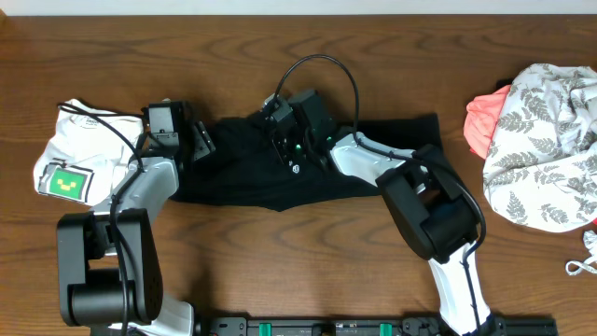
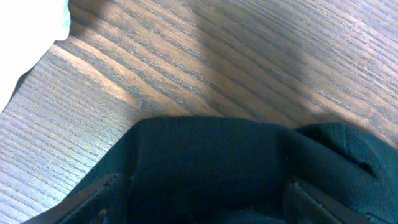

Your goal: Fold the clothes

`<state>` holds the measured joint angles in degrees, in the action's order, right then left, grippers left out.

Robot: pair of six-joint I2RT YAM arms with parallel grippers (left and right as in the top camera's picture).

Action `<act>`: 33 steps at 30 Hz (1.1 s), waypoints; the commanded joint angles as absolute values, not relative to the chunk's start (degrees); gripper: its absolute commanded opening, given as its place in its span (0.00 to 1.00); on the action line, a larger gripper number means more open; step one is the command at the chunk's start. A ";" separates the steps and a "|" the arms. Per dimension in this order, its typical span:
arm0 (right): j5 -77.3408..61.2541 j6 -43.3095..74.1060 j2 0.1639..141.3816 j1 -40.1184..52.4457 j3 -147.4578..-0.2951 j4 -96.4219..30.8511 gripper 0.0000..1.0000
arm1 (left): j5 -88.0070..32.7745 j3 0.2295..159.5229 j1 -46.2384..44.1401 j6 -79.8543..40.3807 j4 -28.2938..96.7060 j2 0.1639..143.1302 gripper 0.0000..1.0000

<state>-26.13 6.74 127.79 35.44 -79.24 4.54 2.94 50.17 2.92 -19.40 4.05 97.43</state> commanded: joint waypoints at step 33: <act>-29.32 9.19 121.82 31.68 -80.99 -2.87 0.18 | 2.96 50.37 3.20 -18.68 5.08 98.10 0.79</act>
